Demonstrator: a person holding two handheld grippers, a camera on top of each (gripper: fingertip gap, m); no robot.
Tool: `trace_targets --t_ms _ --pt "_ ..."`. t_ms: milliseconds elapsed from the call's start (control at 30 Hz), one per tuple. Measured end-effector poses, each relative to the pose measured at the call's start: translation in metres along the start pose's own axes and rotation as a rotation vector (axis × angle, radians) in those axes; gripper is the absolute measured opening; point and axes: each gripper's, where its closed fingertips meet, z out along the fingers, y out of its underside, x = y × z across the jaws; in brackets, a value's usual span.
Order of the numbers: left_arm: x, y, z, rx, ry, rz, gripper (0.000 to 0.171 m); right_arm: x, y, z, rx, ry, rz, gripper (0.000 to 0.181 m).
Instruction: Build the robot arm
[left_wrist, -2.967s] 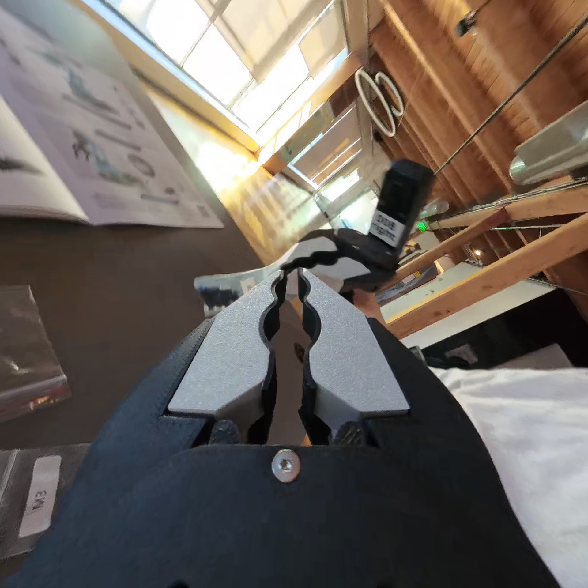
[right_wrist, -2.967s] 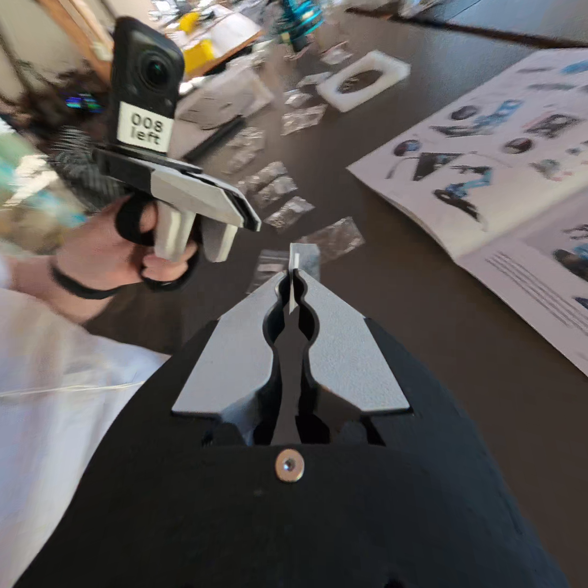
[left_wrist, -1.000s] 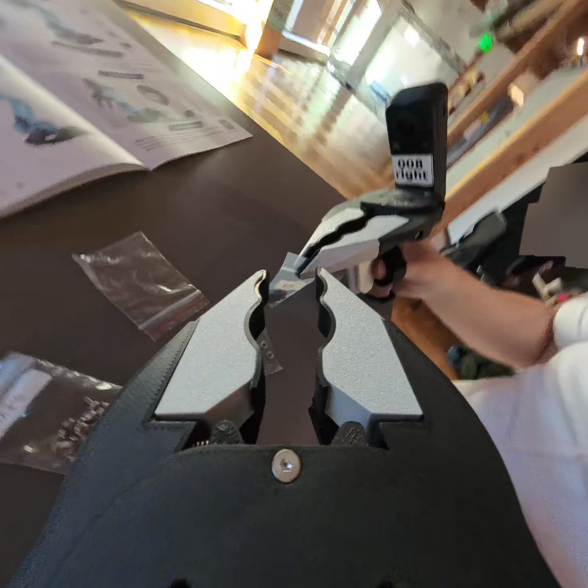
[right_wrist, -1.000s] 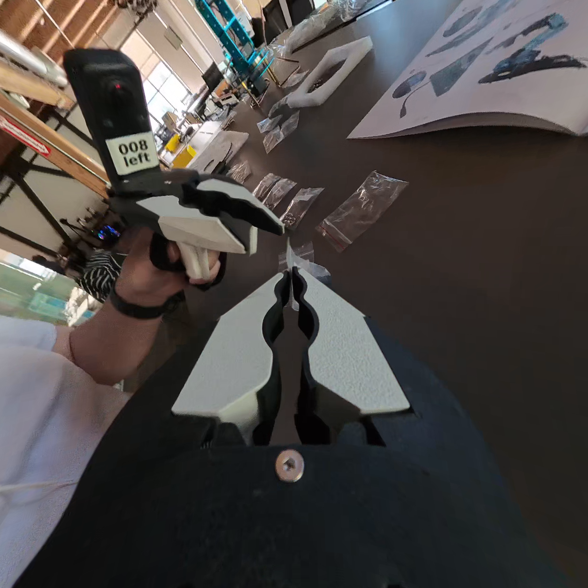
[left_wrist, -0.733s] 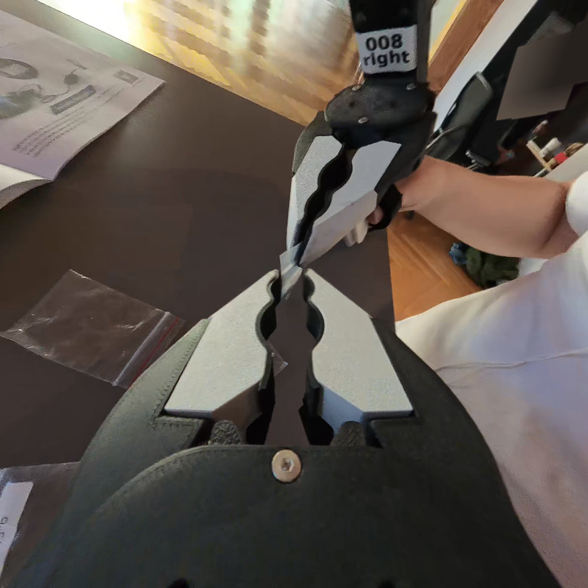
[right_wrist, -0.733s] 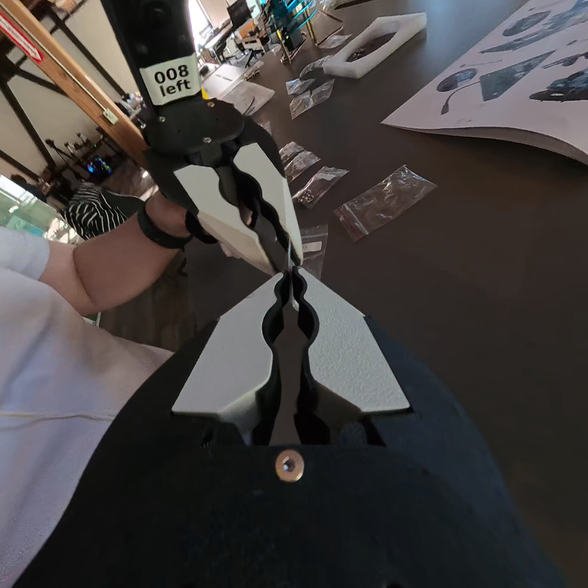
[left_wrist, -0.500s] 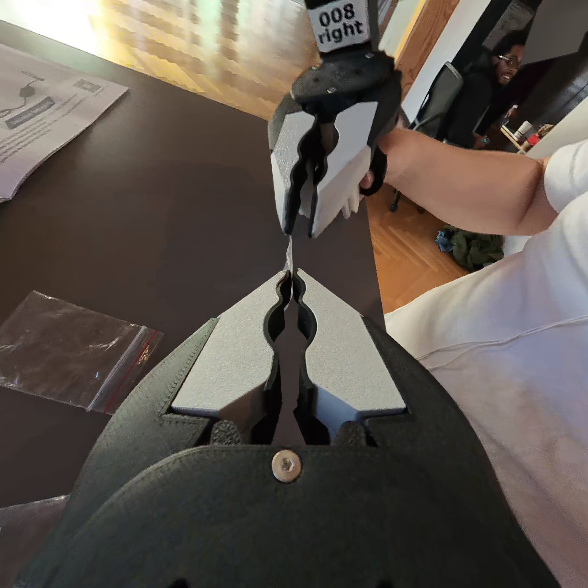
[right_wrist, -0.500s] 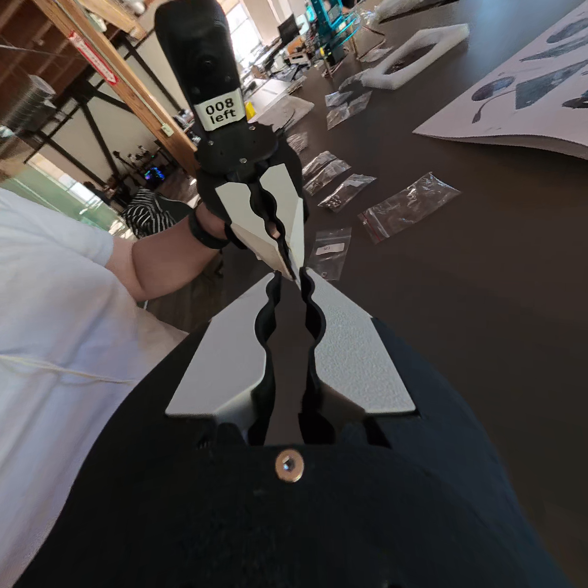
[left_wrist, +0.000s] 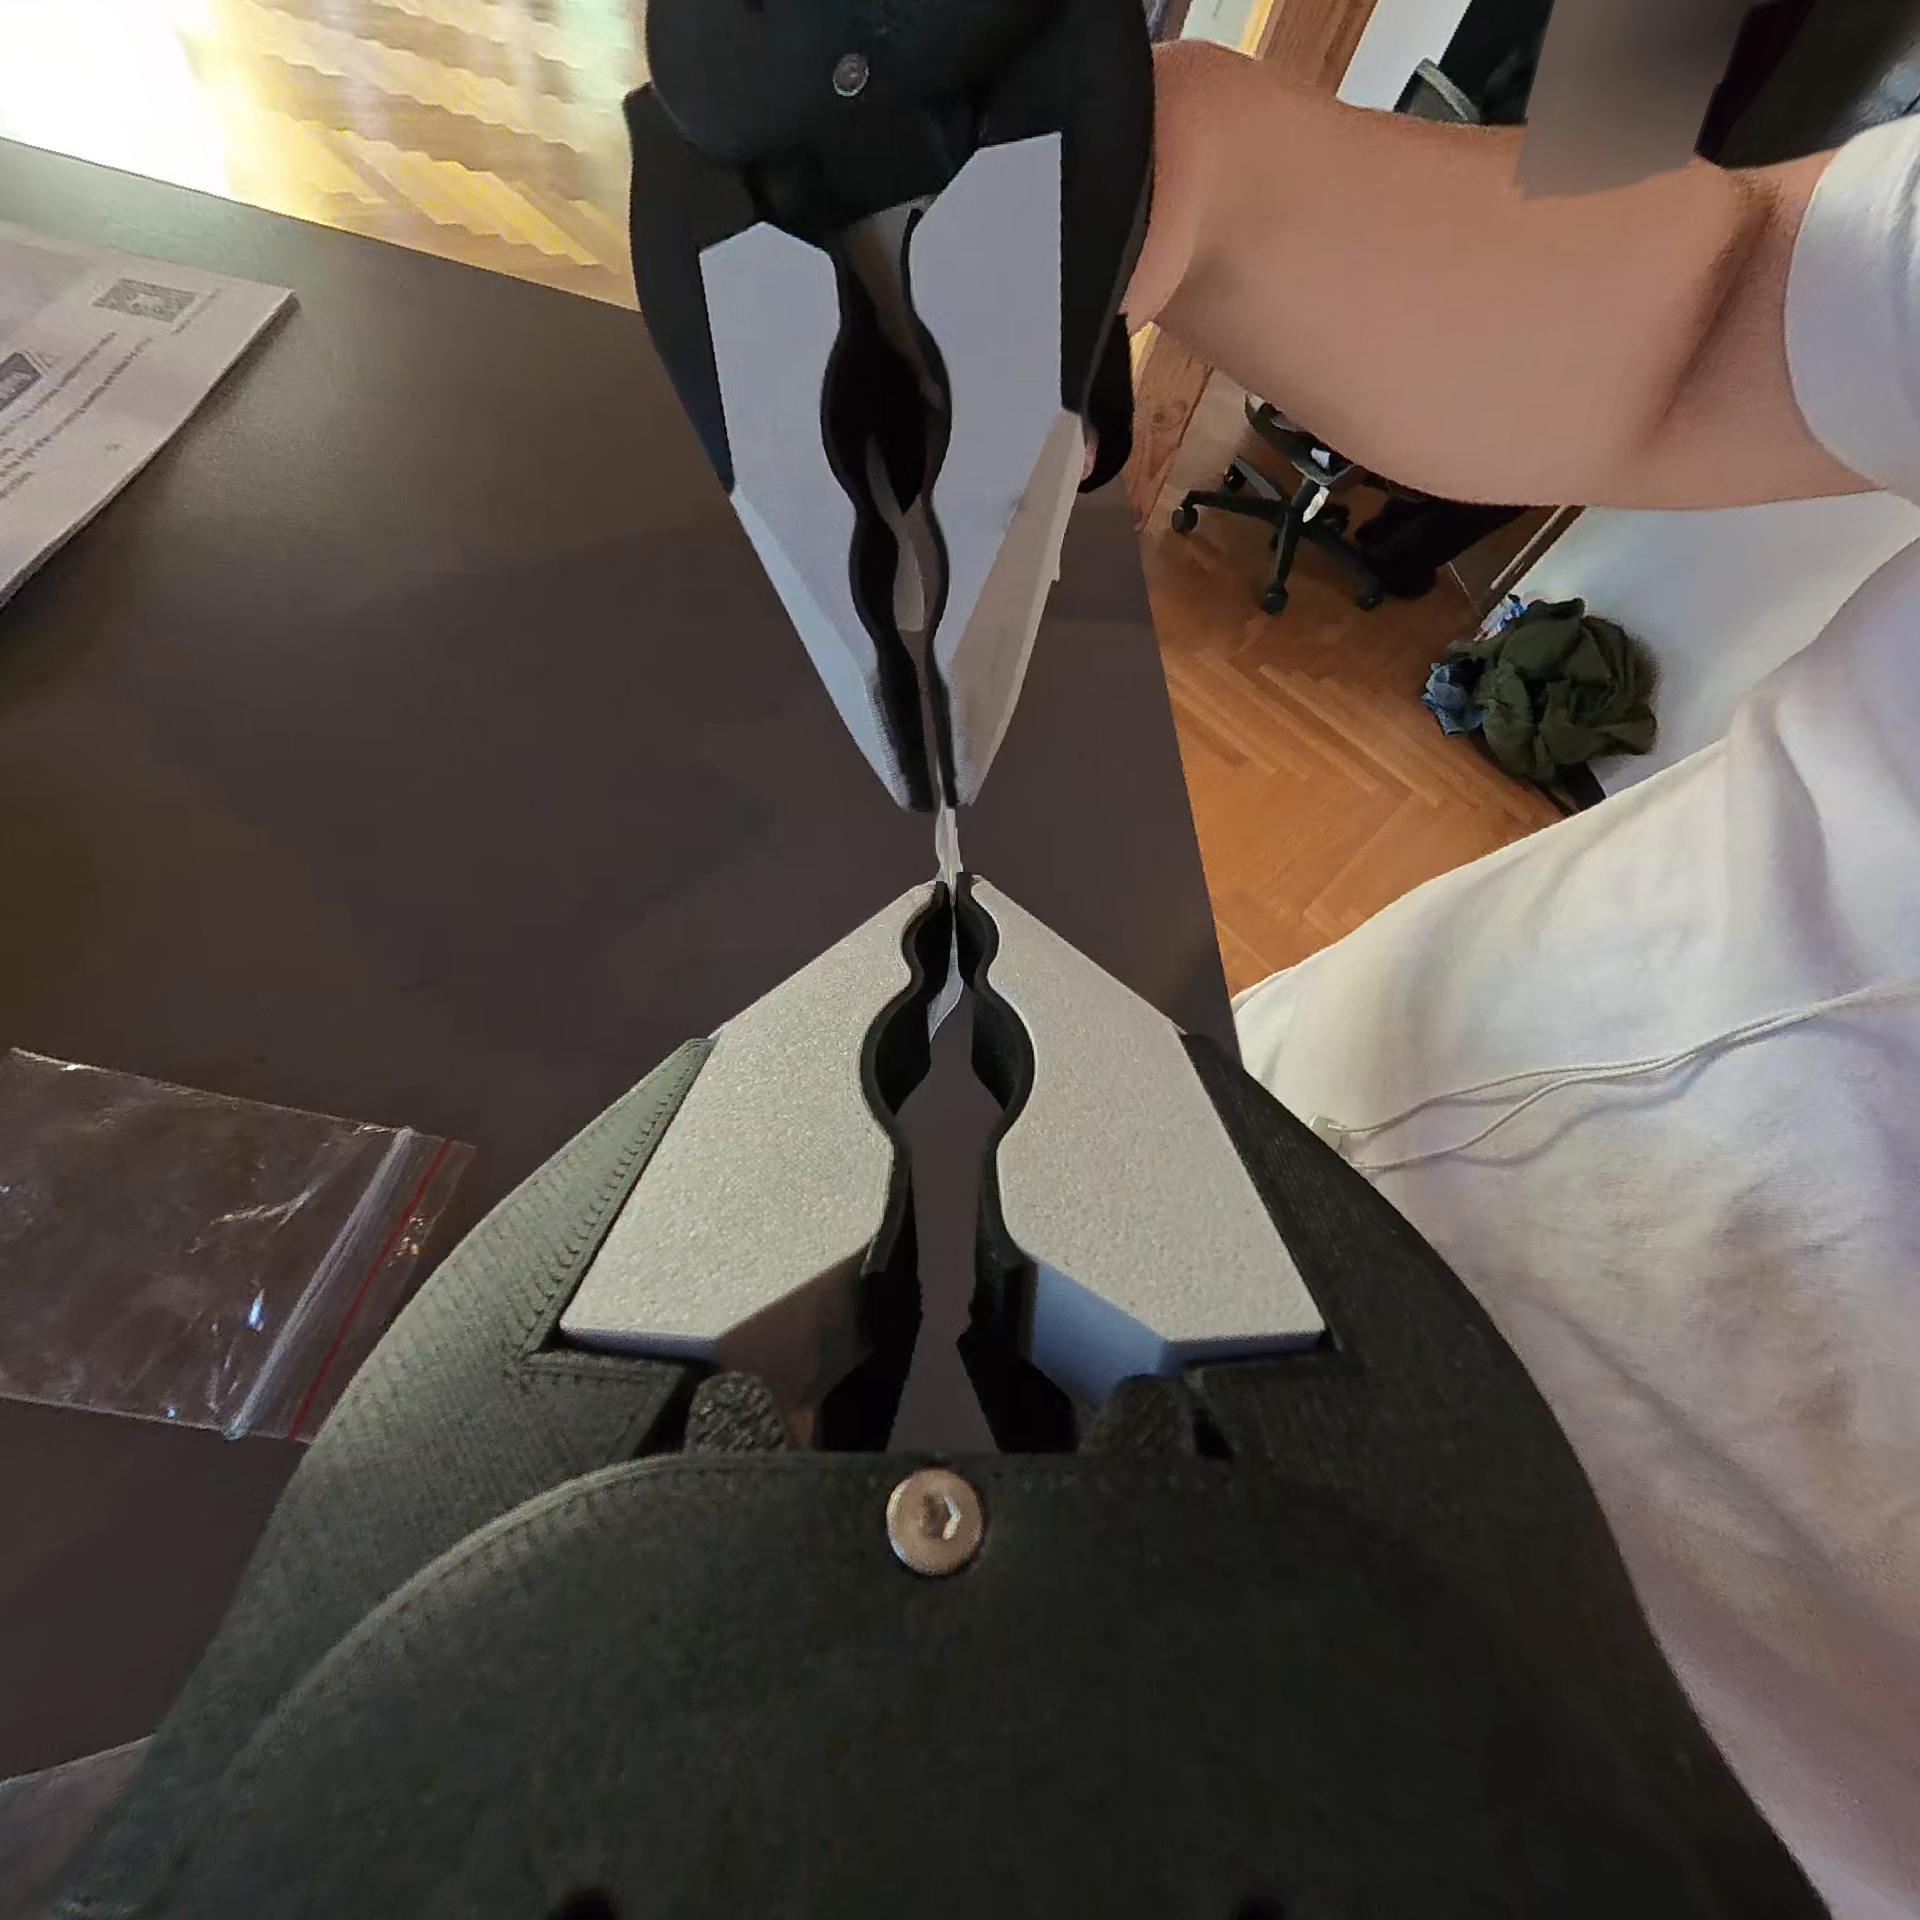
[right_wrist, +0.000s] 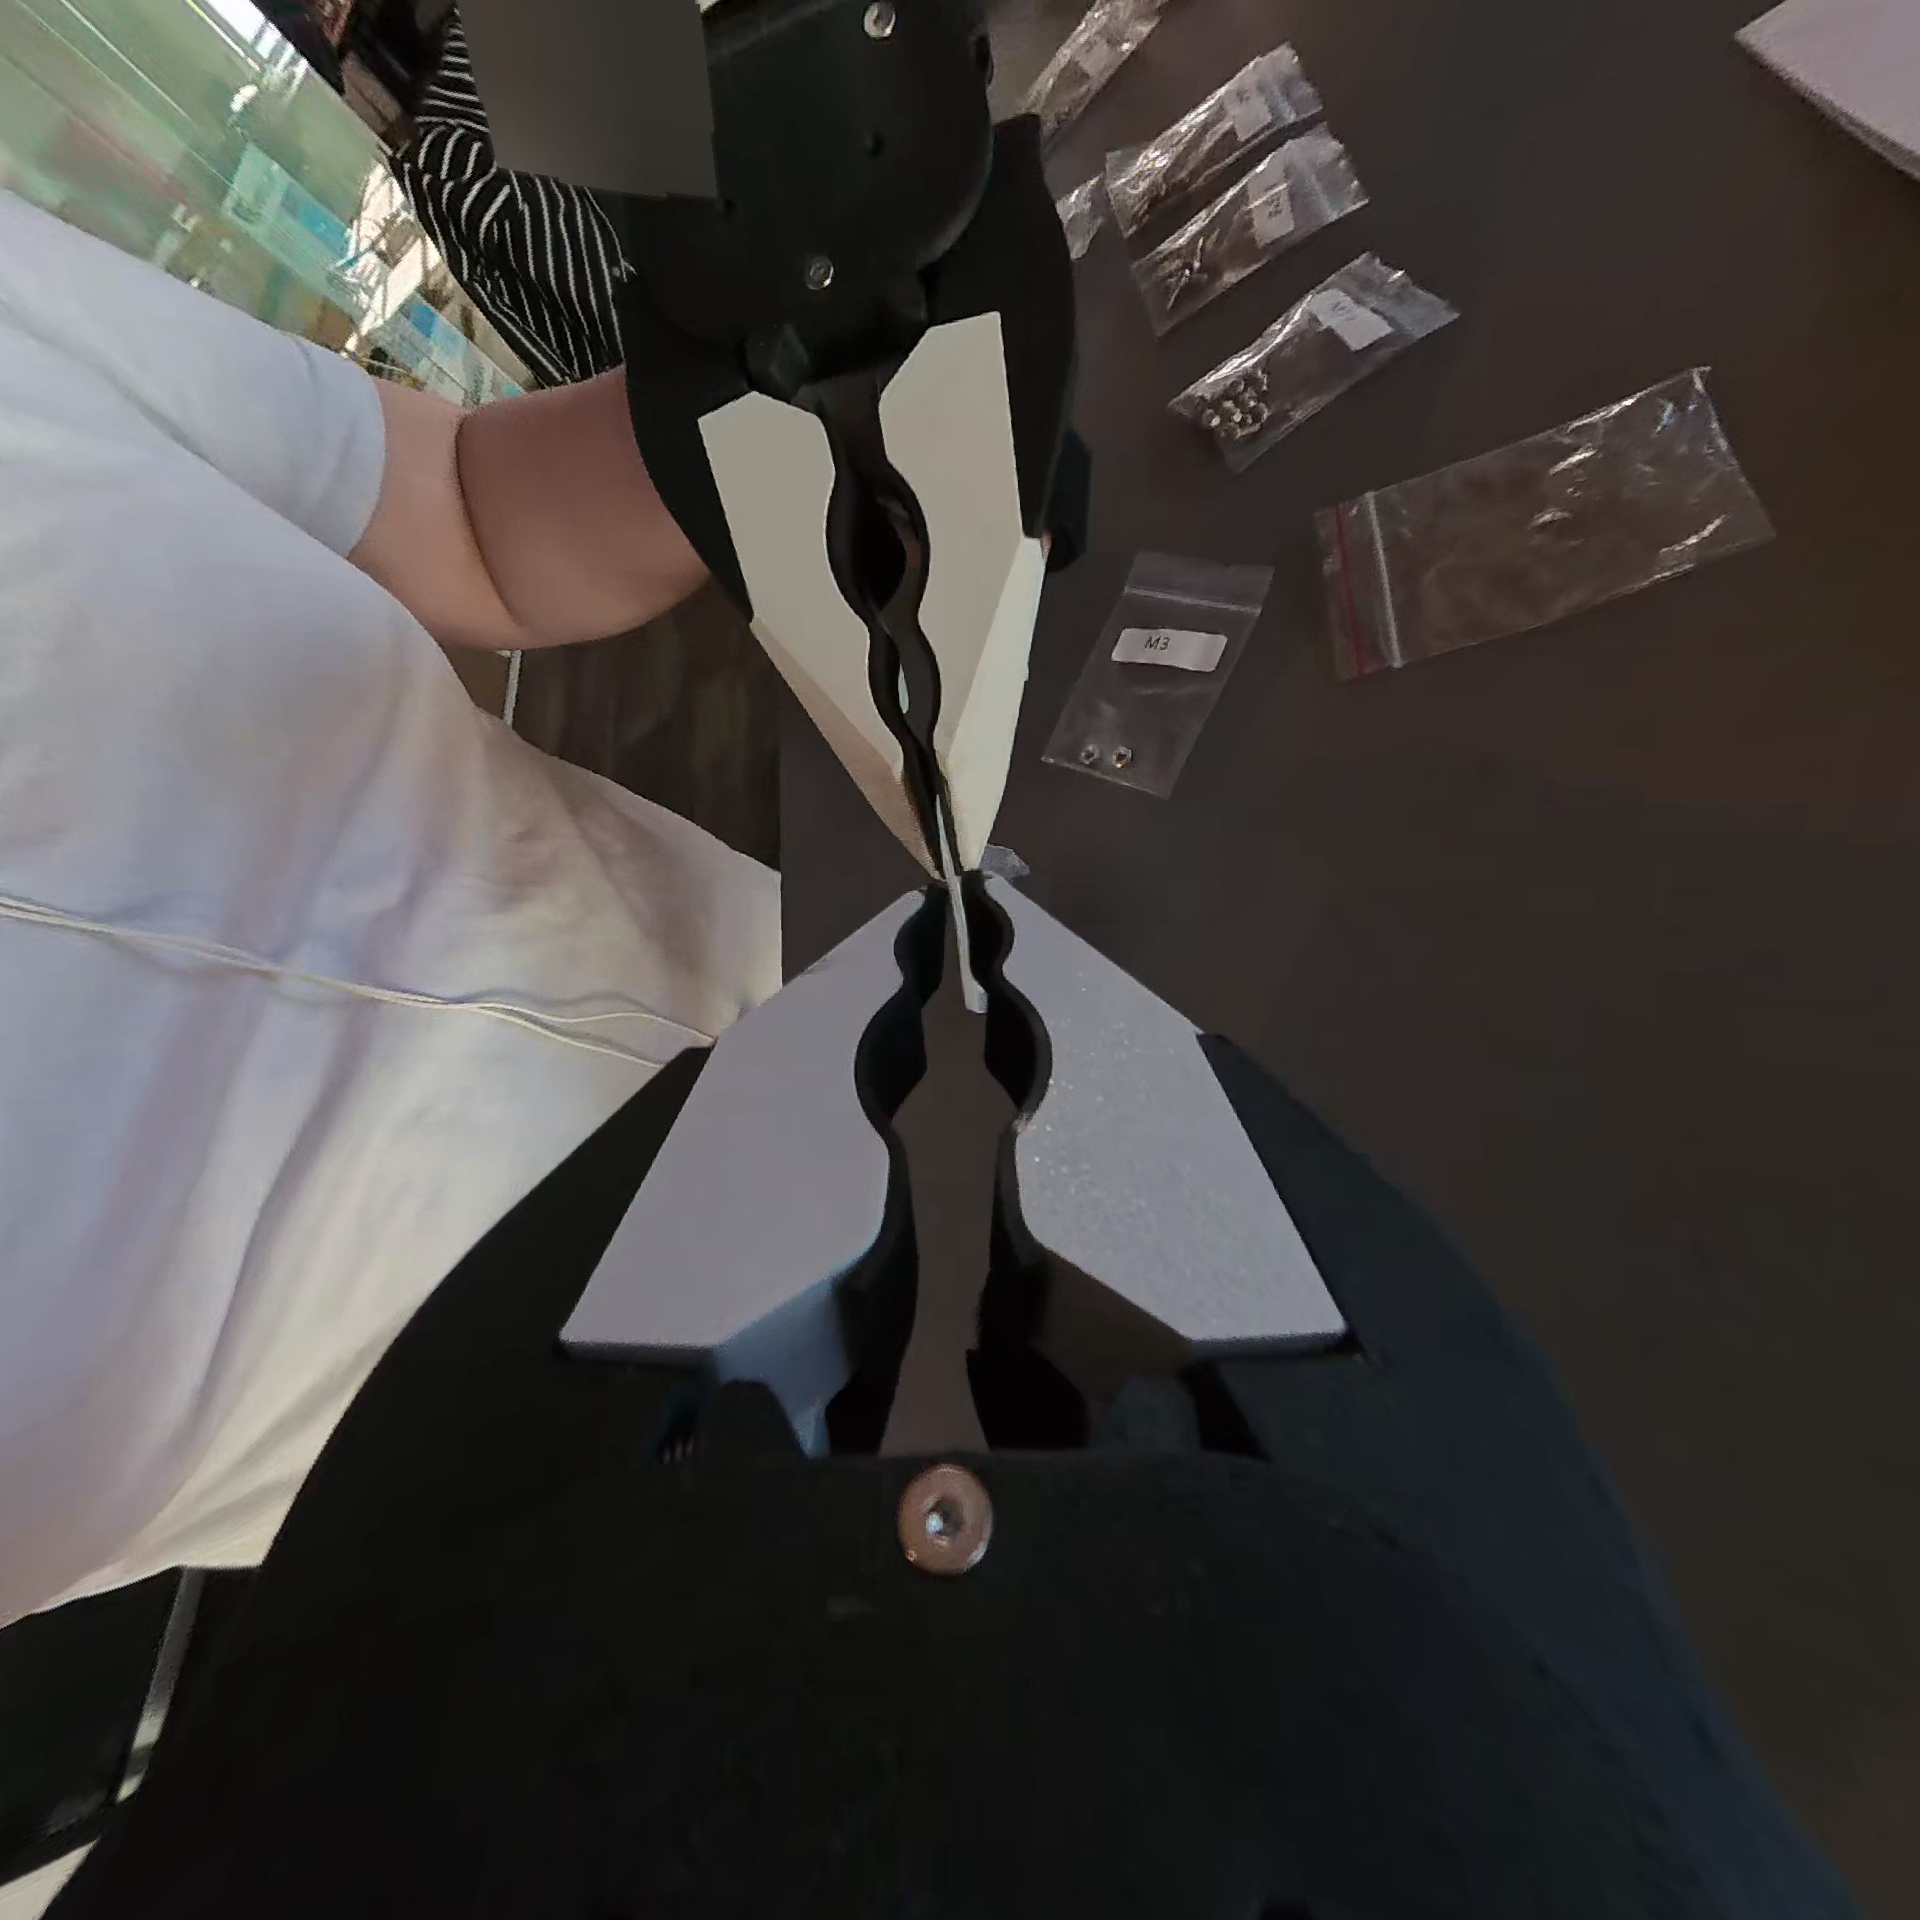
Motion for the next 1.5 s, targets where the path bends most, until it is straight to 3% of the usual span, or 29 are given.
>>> trace_targets --t_ms 400,933,1267,1500 --pt "0.005 0.005 0.004 -0.029 -0.008 0.039 0.000 -0.007 0.007 0.001 -0.022 -0.076 0.071 0.000" --pt "0.008 -0.006 0.009 -0.012 -0.003 0.044 0.000 0.001 0.005 -0.009 0.136 -0.008 0.053 0.005" --pt "0.011 -0.004 0.011 -0.047 -0.011 0.085 0.000 -0.014 0.012 -0.009 0.123 -0.143 0.085 0.001" --pt "0.011 -0.003 0.010 -0.069 -0.025 0.113 0.000 -0.013 0.012 -0.010 0.115 -0.135 0.097 0.000"
